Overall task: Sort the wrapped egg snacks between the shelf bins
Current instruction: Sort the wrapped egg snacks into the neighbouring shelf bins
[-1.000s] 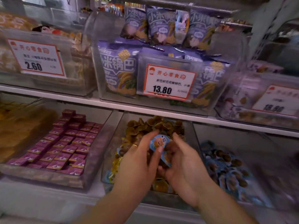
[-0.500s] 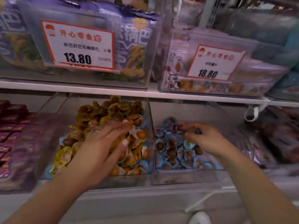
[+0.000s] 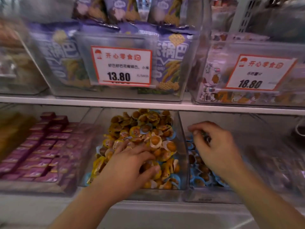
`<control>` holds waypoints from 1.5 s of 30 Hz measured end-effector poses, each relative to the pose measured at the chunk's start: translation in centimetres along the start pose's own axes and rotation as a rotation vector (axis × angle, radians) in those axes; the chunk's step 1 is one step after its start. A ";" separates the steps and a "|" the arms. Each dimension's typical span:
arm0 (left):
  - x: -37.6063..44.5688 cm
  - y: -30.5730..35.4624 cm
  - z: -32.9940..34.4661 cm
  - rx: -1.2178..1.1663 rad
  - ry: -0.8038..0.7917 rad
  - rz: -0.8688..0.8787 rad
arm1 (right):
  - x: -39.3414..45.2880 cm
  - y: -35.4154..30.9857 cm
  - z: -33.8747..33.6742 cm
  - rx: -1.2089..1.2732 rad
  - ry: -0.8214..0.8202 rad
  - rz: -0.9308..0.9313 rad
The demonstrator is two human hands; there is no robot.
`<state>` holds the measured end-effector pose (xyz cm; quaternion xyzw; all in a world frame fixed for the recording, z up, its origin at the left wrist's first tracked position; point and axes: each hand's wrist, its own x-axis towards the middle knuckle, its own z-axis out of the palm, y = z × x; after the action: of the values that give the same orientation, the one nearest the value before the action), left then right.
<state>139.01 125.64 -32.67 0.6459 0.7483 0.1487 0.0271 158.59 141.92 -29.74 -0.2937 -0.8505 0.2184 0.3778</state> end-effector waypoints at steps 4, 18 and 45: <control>-1.1 -2.0 -0.5 0.027 0.095 0.010 | 0.4 -3.8 3.5 -0.191 -0.323 -0.306; -2.8 -4.8 -0.9 -0.027 0.155 -0.129 | 0.5 -5.2 8.7 -0.383 -0.799 -0.298; -1.7 -3.4 0.1 -0.009 0.108 -0.015 | 1.4 -5.0 9.3 -0.557 -0.872 -0.255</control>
<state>136.01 123.58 -33.92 0.6311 0.7528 0.1867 -0.0091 148.94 137.79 -31.79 -0.1594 -0.9832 0.0385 -0.0797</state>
